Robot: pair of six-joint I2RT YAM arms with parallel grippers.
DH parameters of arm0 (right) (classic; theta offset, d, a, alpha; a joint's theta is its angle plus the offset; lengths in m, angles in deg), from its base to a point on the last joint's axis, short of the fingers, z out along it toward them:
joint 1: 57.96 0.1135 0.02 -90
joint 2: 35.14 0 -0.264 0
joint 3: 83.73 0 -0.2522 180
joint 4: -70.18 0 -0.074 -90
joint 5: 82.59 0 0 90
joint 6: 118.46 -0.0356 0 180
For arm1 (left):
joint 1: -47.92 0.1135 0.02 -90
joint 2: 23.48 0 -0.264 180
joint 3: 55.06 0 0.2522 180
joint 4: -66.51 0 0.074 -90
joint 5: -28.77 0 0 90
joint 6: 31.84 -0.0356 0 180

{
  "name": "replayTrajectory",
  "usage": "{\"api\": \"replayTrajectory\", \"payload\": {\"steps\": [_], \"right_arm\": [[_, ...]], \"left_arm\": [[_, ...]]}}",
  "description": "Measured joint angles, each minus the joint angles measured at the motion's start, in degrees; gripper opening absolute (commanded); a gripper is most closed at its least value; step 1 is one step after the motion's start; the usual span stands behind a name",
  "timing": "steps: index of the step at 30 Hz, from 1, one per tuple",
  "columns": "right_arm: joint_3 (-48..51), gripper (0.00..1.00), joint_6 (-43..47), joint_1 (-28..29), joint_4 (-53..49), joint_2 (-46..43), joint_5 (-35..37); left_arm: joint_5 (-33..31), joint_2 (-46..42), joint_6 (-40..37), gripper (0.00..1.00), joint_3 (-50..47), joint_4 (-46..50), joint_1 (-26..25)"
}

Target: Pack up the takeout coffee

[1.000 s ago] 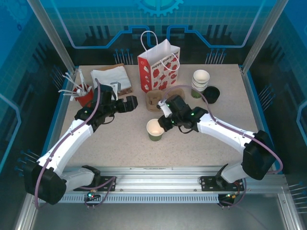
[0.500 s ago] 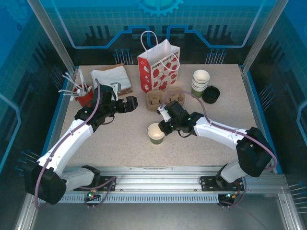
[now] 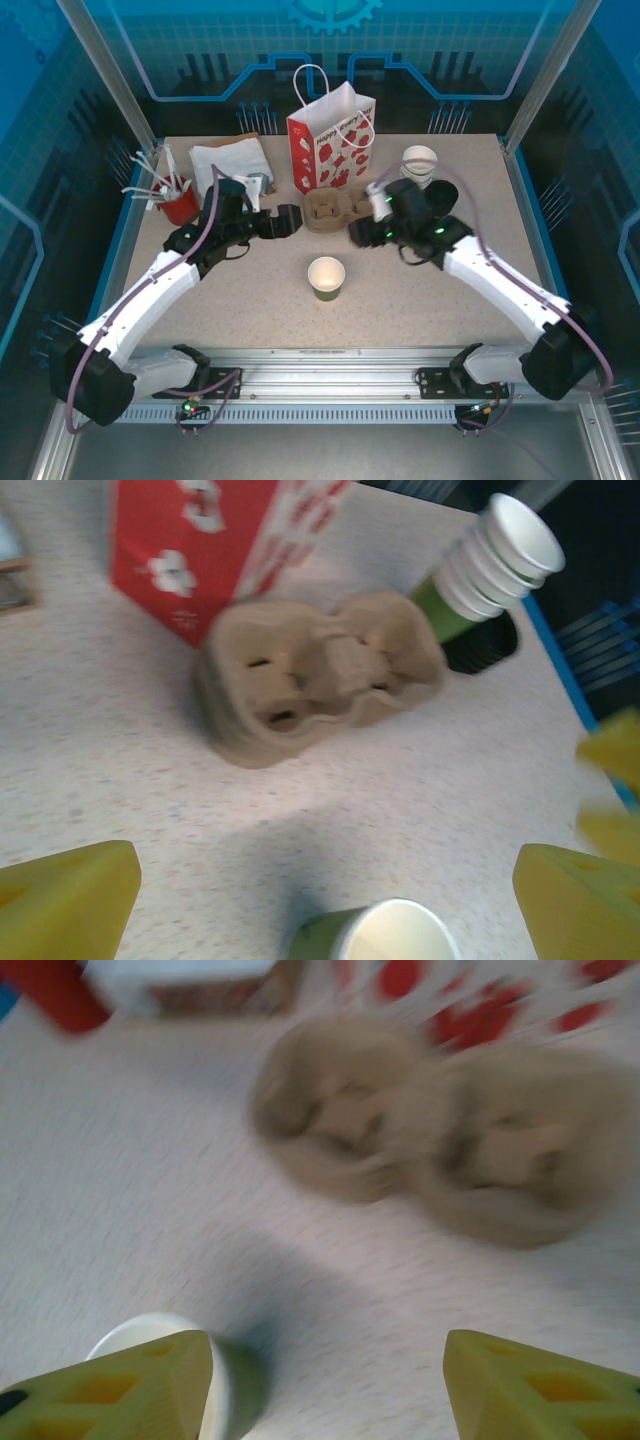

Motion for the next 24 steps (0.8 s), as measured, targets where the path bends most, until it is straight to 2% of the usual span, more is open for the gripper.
{"api": "replayTrajectory", "payload": {"steps": [3,7,10,14,19,24], "right_arm": [[-0.02,0.67,-0.90,-11.76,-1.01,-2.08,1.14],[-0.07,0.67,-2.19,-25.16,-1.29,-0.83,2.49],[-2.29,0.66,-3.26,-31.95,-1.49,4.35,2.91],[-8.59,0.62,-4.02,-35.71,-1.44,15.76,4.02],[-17.59,0.53,-3.63,-35.85,-2.64,29.22,5.20],[-22.93,0.45,-2.67,-35.87,-3.98,37.77,6.14]], "left_arm": [[1.46,2.27,0.00,0.97,0.72,-1.40,-3.08],[1.88,5.07,0.00,0.97,2.10,-2.01,-4.74],[1.90,6.05,-0.02,0.96,3.04,-2.45,-5.29],[2.08,6.75,-0.09,0.97,4.00,-2.82,-6.21],[2.12,6.84,-0.33,0.97,4.02,-2.93,-7.28],[2.12,6.93,-0.42,0.97,4.52,-2.86,-7.43]]}}
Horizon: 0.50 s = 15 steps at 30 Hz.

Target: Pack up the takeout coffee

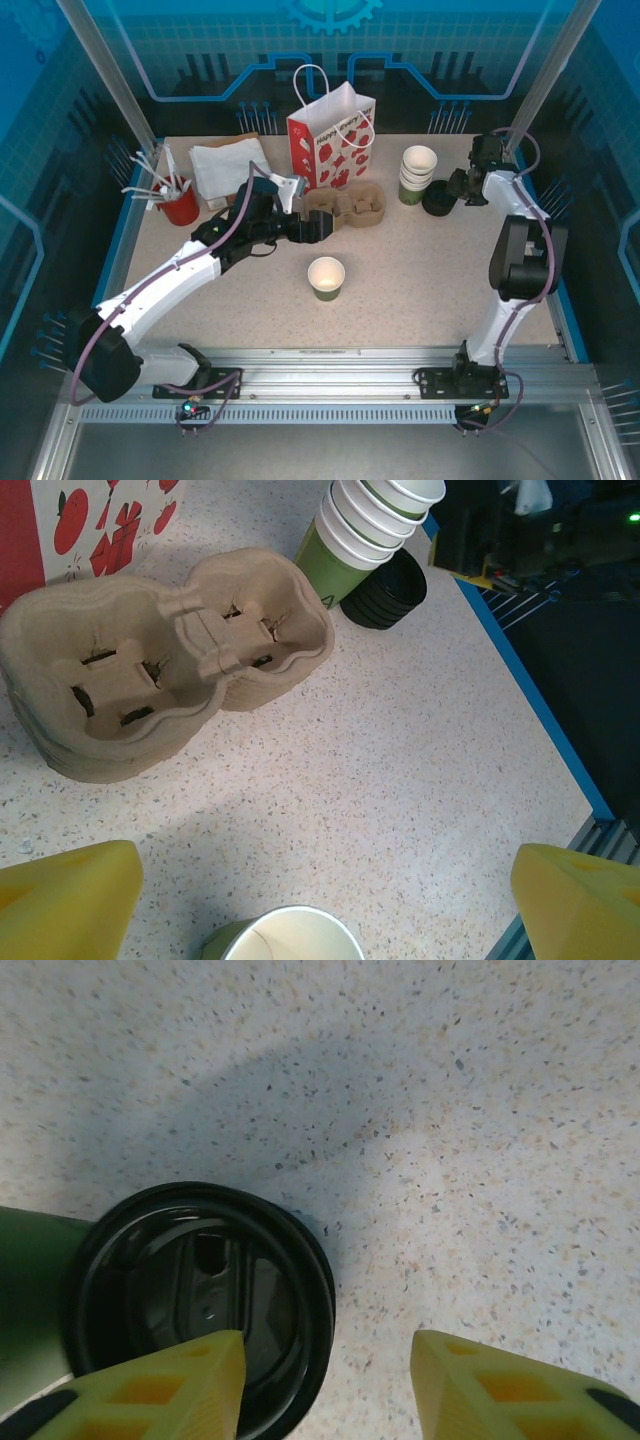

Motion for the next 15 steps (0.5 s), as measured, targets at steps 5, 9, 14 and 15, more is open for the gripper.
{"api": "replayTrajectory", "payload": {"steps": [5,9,14,15], "right_arm": [[-3.41,0.36,1.05,0.00,-1.55,5.07,0.02],[-4.48,0.28,2.01,0.00,-2.27,6.82,0.00],[-5.38,0.23,2.58,0.00,-3.10,7.23,-0.09],[-5.66,0.22,2.75,0.00,-3.26,7.26,-0.17]], "left_arm": [[0.00,0.50,-0.07,0.96,0.13,-0.02,-0.04],[0.00,1.18,-0.07,0.97,0.15,0.00,-0.04],[0.00,1.66,-0.07,0.96,0.28,0.00,-0.04],[0.00,1.70,-0.07,0.96,0.31,0.00,-0.04]]}}
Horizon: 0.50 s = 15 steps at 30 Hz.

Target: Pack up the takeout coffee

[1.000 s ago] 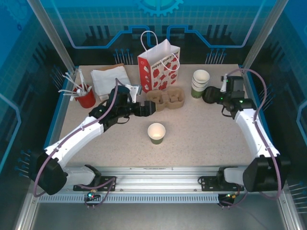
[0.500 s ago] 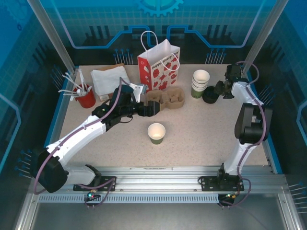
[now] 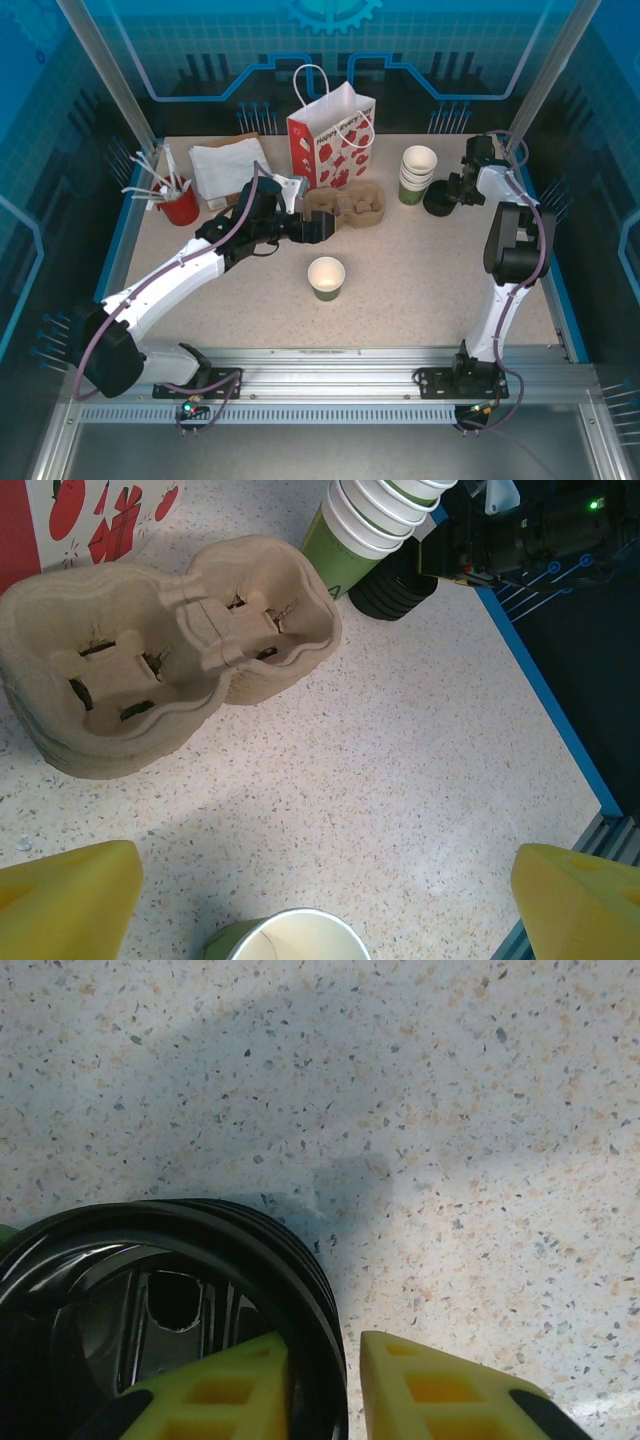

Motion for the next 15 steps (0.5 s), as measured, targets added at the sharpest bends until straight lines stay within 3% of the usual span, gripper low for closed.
{"api": "replayTrajectory", "payload": {"steps": [15], "right_arm": [[-1.40,0.16,1.29,0.09,-1.77,0.07,0.00]], "left_arm": [[0.00,0.15,0.00,0.97,0.00,0.02,0.00]]}}
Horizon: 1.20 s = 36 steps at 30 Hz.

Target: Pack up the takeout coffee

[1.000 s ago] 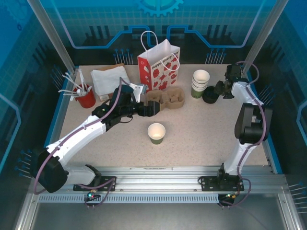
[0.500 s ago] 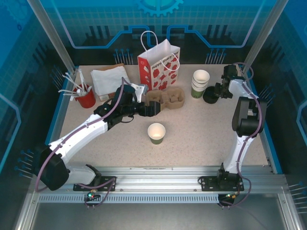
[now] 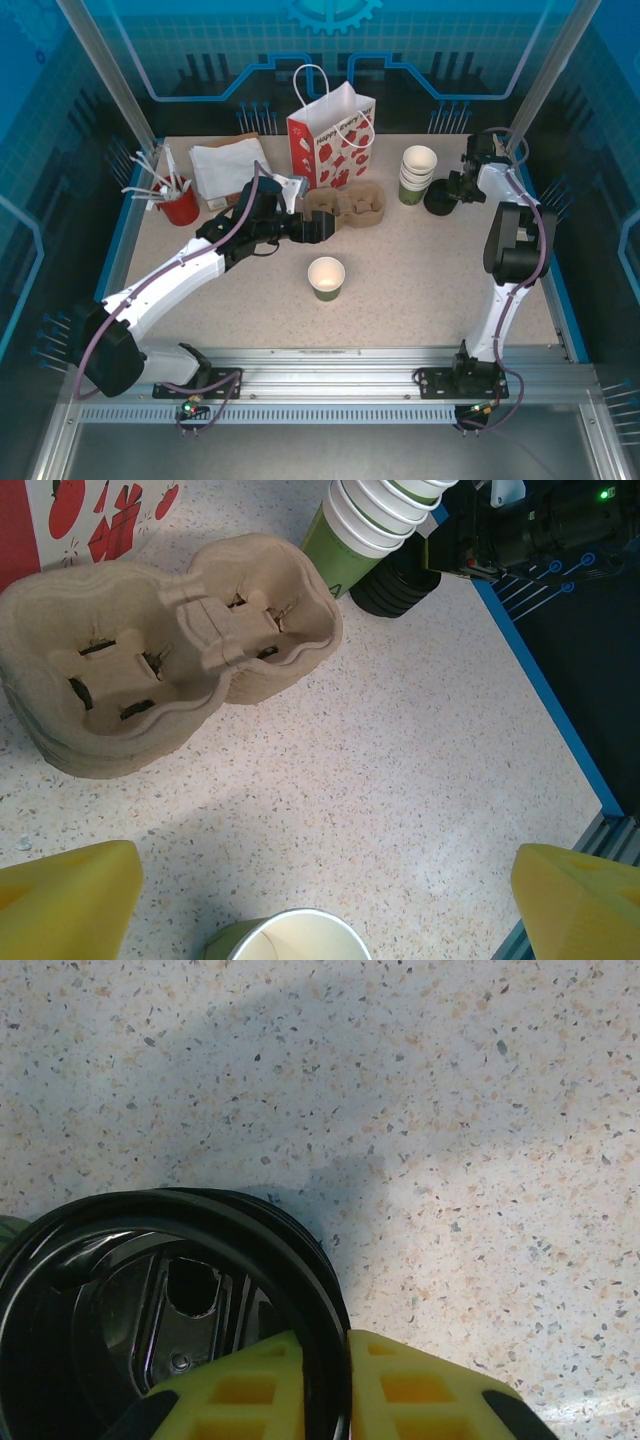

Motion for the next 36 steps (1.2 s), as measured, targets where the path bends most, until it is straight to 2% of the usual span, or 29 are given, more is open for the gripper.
{"api": "replayTrajectory", "payload": {"steps": [6,11,15,20,23,26,28,31,36], "right_arm": [[0.00,0.16,-0.02,0.04,-0.98,-1.25,0.00],[0.00,0.16,-0.09,0.02,-1.95,-7.13,0.24],[2.75,0.16,-0.96,-0.35,-0.94,-16.35,-0.55],[13.75,0.17,-5.95,-0.61,3.30,-33.16,-11.65],[18.62,0.18,-10.71,3.98,7.63,-40.87,-19.52],[22.69,0.18,-17.57,12.74,15.65,-44.63,-27.61],[25.16,0.18,-23.15,18.60,22.38,-44.94,-32.28],[26.99,0.18,-30.73,24.35,31.45,-43.41,-36.68],[27.45,0.18,-42.05,29.09,46.86,-39.15,-41.72]], "left_arm": [[-0.07,0.00,-0.02,0.96,0.00,0.00,0.00],[-0.92,0.00,0.00,0.97,0.00,0.02,-0.04],[-2.75,-0.13,0.66,0.97,0.00,-0.04,-0.04],[-3.17,-3.76,4.28,0.97,-2.95,-4.98,0.13],[-0.44,-7.37,9.62,0.97,-6.84,-11.82,1.46],[3.52,-8.74,17.46,0.97,-9.60,-20.74,4.00],[5.84,-8.72,22.99,0.97,-10.12,-26.69,5.01],[8.59,-8.72,29.44,0.99,-10.21,-34.32,4.98],[10.56,-8.66,37.46,0.99,-10.16,-43.65,5.01]]}}
